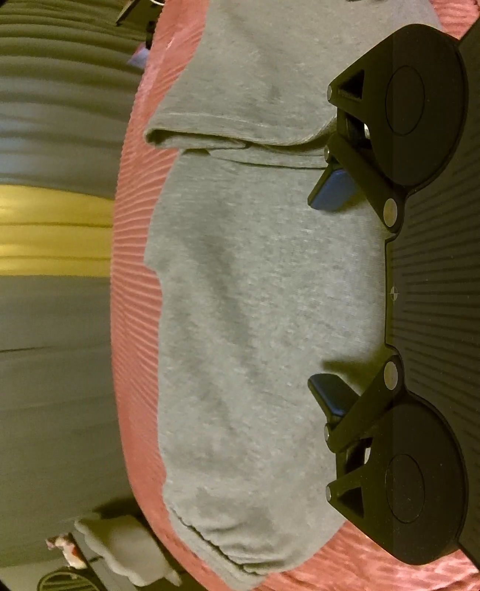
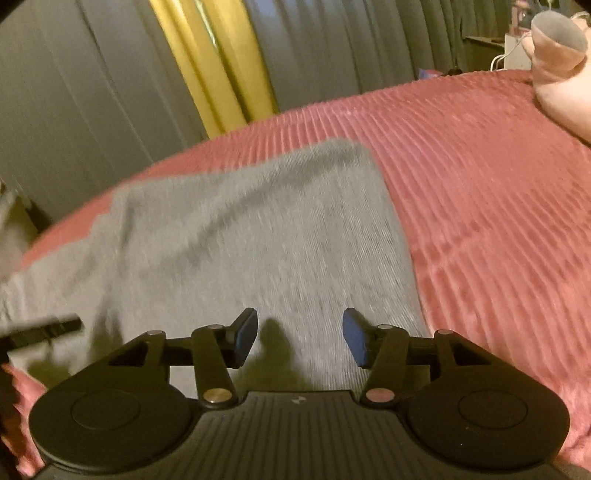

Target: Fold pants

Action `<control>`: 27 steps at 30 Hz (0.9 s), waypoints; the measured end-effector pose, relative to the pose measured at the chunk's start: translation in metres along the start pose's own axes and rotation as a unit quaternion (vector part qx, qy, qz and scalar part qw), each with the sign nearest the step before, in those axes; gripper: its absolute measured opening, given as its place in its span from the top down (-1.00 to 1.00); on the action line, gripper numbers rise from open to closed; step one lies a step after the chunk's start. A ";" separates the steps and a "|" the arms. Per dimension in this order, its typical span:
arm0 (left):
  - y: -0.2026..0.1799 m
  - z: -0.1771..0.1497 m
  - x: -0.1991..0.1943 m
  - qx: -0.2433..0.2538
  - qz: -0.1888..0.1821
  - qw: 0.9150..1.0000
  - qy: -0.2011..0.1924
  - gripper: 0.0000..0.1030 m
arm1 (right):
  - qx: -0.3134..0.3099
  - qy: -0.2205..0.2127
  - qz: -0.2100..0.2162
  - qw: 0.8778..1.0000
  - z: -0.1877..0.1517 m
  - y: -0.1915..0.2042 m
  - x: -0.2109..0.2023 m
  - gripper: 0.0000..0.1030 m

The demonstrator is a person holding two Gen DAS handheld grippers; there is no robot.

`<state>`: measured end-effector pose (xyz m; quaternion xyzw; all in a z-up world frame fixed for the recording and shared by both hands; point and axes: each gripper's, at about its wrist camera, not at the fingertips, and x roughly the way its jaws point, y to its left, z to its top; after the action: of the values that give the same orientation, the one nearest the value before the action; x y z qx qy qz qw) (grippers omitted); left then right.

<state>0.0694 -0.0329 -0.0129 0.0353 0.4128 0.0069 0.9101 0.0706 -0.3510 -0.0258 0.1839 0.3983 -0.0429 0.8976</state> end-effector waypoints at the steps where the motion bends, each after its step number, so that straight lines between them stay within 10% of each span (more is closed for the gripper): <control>1: 0.000 -0.001 -0.001 0.004 0.004 1.000 -0.002 -0.94 | 0.000 0.003 0.001 1.000 0.001 0.002 0.000 -0.13; 10: 0.003 -0.001 -0.018 -0.011 -0.029 0.999 -0.016 -0.94 | 0.000 -0.011 0.035 0.999 -0.005 0.012 0.005 -0.87; 27: -0.016 -0.009 -0.007 0.018 -0.072 0.997 0.023 -0.94 | -0.040 -0.011 0.001 0.999 -0.008 0.024 0.011 -0.92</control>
<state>0.0576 -0.0481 -0.0148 0.0220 0.4347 -0.0652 0.8979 0.0780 -0.3247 -0.0318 0.1474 0.3896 -0.0277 0.9087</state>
